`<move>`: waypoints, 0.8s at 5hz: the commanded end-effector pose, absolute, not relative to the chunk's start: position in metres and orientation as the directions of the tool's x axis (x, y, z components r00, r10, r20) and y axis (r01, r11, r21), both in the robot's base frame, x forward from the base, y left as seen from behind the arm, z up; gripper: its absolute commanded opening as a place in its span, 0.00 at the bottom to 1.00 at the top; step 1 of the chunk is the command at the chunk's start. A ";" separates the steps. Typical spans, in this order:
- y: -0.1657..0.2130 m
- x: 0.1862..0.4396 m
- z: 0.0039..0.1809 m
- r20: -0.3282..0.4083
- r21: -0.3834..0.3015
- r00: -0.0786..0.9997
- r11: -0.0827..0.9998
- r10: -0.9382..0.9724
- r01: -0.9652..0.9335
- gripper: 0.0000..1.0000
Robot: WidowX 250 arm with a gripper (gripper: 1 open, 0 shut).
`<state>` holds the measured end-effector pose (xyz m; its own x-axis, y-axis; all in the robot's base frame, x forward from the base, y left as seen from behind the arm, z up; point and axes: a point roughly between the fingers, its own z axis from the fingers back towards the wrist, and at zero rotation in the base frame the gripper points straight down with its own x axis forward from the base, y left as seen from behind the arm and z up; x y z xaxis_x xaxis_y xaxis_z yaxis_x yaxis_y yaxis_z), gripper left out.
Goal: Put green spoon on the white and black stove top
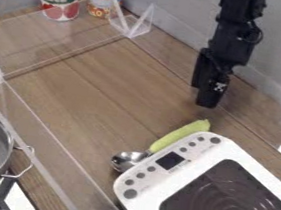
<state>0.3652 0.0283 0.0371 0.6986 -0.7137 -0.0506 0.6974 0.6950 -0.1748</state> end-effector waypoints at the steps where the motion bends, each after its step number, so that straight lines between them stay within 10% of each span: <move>1: 0.033 0.378 0.052 -0.010 -0.128 0.691 0.686 -0.723 0.716 1.00; 4: 0.034 0.379 0.051 -0.018 -0.132 0.683 0.679 -0.730 0.722 1.00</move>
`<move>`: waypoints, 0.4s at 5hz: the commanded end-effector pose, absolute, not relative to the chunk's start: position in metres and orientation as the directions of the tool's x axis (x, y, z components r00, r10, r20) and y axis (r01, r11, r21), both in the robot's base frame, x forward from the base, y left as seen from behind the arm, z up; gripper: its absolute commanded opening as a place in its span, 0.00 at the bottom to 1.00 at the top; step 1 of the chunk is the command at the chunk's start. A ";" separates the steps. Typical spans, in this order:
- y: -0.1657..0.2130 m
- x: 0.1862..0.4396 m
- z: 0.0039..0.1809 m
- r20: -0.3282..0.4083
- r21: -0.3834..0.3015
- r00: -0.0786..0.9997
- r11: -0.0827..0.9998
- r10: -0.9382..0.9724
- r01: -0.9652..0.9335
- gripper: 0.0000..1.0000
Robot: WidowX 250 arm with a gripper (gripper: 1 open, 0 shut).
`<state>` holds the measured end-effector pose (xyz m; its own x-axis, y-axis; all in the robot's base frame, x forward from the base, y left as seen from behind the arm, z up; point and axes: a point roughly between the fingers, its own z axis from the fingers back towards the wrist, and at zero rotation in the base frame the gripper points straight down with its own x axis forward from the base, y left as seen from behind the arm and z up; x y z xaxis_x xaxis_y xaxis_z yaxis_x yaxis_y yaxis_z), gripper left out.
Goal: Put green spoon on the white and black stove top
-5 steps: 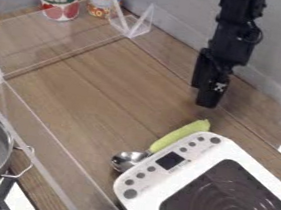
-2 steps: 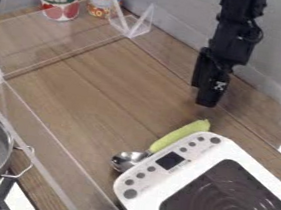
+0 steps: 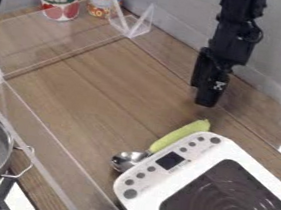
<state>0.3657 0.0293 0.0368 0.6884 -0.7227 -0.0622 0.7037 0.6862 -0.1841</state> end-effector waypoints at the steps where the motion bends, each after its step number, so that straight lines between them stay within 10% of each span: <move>1: 0.034 0.379 0.051 -0.021 -0.133 0.682 0.678 -0.732 0.723 1.00; 2: 0.034 0.380 0.052 -0.024 -0.135 0.680 0.676 -0.733 0.724 1.00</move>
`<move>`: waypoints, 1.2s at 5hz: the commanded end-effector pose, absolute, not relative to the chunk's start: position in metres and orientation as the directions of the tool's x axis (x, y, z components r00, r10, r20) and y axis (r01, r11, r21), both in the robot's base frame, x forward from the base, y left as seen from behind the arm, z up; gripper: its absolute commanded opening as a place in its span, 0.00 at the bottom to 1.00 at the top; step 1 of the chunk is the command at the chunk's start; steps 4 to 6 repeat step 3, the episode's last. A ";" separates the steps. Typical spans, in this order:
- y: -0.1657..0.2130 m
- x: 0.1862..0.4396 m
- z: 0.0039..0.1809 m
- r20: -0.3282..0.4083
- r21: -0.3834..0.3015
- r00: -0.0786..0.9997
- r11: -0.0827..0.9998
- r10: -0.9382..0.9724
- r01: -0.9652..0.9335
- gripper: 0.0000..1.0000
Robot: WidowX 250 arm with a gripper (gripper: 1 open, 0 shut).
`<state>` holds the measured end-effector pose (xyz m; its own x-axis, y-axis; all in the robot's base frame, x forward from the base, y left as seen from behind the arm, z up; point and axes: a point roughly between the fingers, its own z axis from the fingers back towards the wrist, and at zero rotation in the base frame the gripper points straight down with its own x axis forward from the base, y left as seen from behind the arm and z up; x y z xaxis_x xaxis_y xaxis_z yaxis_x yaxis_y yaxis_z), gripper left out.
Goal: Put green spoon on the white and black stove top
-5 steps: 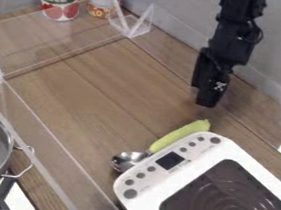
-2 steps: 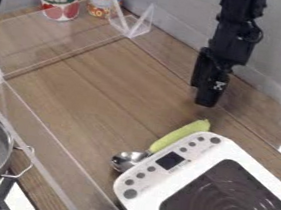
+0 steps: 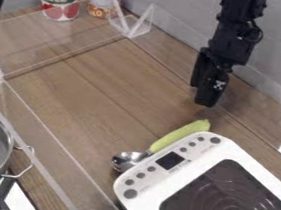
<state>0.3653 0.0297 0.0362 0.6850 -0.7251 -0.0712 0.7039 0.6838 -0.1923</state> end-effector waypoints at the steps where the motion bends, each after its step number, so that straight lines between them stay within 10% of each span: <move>1: 0.035 0.380 0.052 -0.026 -0.136 0.679 0.676 -0.734 0.725 1.00; 6: 0.035 0.382 0.052 -0.030 -0.137 0.677 0.674 -0.735 0.725 1.00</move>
